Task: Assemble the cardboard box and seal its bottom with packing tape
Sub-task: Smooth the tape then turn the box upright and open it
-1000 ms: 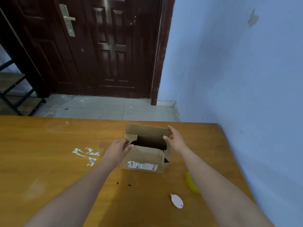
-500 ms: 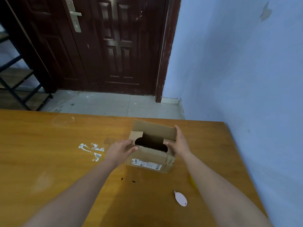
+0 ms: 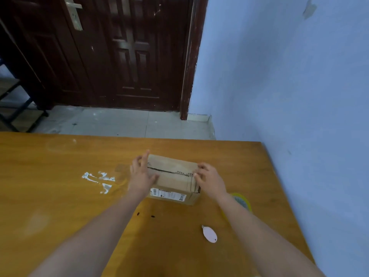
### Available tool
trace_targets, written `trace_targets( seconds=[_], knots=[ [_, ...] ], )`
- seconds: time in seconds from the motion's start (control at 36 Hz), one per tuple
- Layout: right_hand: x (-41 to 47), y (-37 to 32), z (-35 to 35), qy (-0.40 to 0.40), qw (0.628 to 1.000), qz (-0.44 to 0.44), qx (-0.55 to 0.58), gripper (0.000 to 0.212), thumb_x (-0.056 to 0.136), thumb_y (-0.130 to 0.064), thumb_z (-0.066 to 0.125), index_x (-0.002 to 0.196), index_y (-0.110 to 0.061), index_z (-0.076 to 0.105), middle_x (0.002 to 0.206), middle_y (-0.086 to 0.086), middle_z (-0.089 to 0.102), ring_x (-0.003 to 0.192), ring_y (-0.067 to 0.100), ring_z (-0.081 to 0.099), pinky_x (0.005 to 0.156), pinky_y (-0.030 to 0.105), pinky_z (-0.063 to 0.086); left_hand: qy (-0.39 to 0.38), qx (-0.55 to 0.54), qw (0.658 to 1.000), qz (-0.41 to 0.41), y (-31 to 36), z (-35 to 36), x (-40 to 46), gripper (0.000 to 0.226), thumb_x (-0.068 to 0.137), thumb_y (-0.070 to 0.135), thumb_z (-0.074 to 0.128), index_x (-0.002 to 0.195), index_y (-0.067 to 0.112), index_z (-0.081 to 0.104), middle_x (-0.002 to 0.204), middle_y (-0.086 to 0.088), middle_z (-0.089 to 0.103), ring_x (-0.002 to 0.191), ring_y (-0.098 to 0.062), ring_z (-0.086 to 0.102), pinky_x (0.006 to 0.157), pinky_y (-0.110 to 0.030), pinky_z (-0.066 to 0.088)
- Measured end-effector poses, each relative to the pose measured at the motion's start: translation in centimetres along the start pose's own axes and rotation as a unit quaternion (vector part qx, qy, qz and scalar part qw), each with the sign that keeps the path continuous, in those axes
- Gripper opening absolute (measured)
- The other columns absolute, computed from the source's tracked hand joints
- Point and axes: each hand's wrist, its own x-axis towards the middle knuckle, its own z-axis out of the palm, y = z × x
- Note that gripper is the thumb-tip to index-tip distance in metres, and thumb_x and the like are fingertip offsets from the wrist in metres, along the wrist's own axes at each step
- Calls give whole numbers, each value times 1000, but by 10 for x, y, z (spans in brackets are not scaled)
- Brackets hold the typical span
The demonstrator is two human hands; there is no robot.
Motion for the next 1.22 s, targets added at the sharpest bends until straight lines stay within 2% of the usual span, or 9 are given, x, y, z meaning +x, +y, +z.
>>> trace_targets(
  seconds=[0.11,0.19,0.28,0.39,0.56,0.72,1.03,1.14,1.22],
  knots=[
    [-12,-2,9,-7,997,-20,-71,38,96,-38,45,129,-21,52,150,-1,32,140,20,26,110,37,34,-70,103,991,54,-4,-1,-3,44,98,40,39,142,32,37,157,0,6,138,-27,17,98,-44,41],
    [-16,-2,15,-11,995,4,-100,41,97,-42,42,134,-26,44,157,0,17,144,24,16,107,41,37,-100,88,990,40,-5,0,-8,48,100,43,31,146,33,30,159,1,2,141,-25,18,101,-42,40],
    [-15,-2,13,-7,990,21,-136,43,98,-46,37,138,-30,39,158,1,13,140,25,23,95,39,48,-143,114,983,36,-5,0,-15,60,97,52,32,150,35,9,158,5,-16,143,-28,16,101,-43,42],
    [-8,-1,10,-24,989,35,-141,46,100,-44,30,145,-31,31,159,-1,11,138,24,30,95,38,47,-192,160,967,43,-2,-1,-20,76,93,60,32,148,34,-14,152,3,-34,145,-30,7,102,-45,43],
    [4,-1,6,-44,991,42,-123,45,102,-38,26,147,-31,25,160,-6,4,138,23,31,91,36,49,-210,181,961,18,9,5,-20,79,92,61,29,146,31,-20,147,-1,-41,145,-27,-14,105,-48,36],
    [11,1,2,-56,992,46,-99,46,102,-39,24,148,-34,23,160,-10,-1,135,20,36,83,32,50,-213,191,958,17,12,4,-11,81,91,62,29,144,32,-24,137,3,-48,143,-25,-18,105,-49,35],
    [11,4,6,-58,992,52,-100,45,102,-41,25,146,-37,22,160,-12,-3,107,20,58,60,27,45,-201,261,944,17,15,3,-13,79,86,70,22,141,39,-26,147,0,-40,146,-26,0,92,-42,50],
    [16,0,-10,-85,988,28,-129,45,100,-41,30,145,-33,26,160,-5,6,118,25,53,74,32,50,-197,321,926,18,20,-3,-7,81,86,72,21,144,37,-23,153,-2,-30,146,-23,-10,96,-44,47],
    [17,-8,-33,-118,980,10,-158,45,100,-38,32,144,-31,30,157,0,17,128,29,42,92,42,49,-191,360,913,27,28,-11,-7,79,90,68,25,149,30,-13,157,-5,-20,146,-23,-8,108,-49,32]
  ],
)
